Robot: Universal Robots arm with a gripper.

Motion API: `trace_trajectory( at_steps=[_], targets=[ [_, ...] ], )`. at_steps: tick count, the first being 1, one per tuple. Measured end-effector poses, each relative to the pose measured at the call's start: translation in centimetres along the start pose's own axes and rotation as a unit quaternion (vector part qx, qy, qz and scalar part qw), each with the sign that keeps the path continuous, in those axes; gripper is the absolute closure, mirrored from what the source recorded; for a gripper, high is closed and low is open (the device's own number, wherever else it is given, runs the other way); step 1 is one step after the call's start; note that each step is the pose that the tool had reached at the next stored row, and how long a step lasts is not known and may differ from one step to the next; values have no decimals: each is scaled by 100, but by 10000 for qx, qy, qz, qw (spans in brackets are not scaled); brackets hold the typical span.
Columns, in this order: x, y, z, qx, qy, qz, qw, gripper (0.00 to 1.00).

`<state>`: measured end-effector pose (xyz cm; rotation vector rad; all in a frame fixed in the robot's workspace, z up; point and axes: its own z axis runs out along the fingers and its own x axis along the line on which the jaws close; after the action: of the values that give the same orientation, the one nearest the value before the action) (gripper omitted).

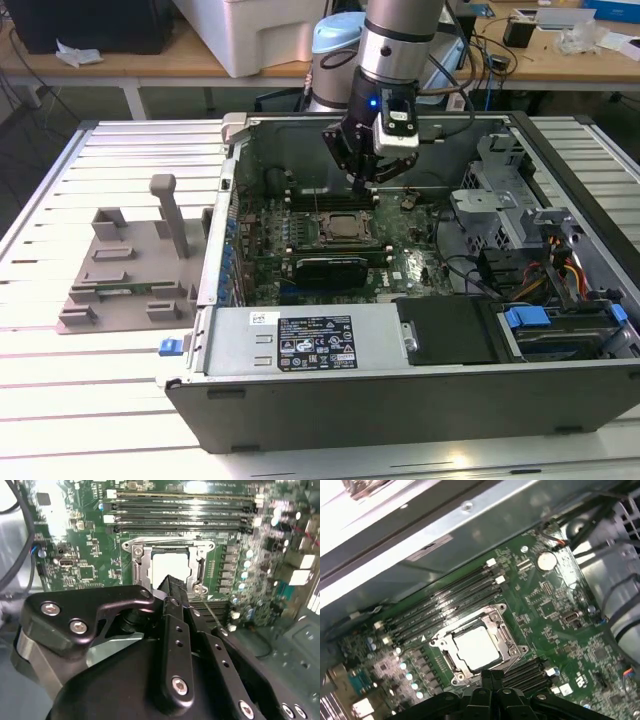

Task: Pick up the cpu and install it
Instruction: 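Install the first cpu locking lever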

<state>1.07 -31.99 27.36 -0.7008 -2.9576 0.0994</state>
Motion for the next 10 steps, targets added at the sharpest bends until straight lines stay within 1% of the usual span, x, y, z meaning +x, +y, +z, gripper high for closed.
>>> trace_trajectory(
  at_steps=[1, 3, 5, 6, 8, 10],
  targets=[
    [0, 0, 0, 10, -11, -128, 9999, 89],
    [0, 0, 0, 25, -26, -303, 9995, 89],
    [0, 0, 0, 41, -43, -498, 9987, 89],
    [0, 0, 0, 53, -55, -636, 9979, 89],
    [0, 0, 0, 79, -84, -970, 9952, 89],
    [0, 0, 0, 93, -100, -1159, 9932, 89]
  ],
)
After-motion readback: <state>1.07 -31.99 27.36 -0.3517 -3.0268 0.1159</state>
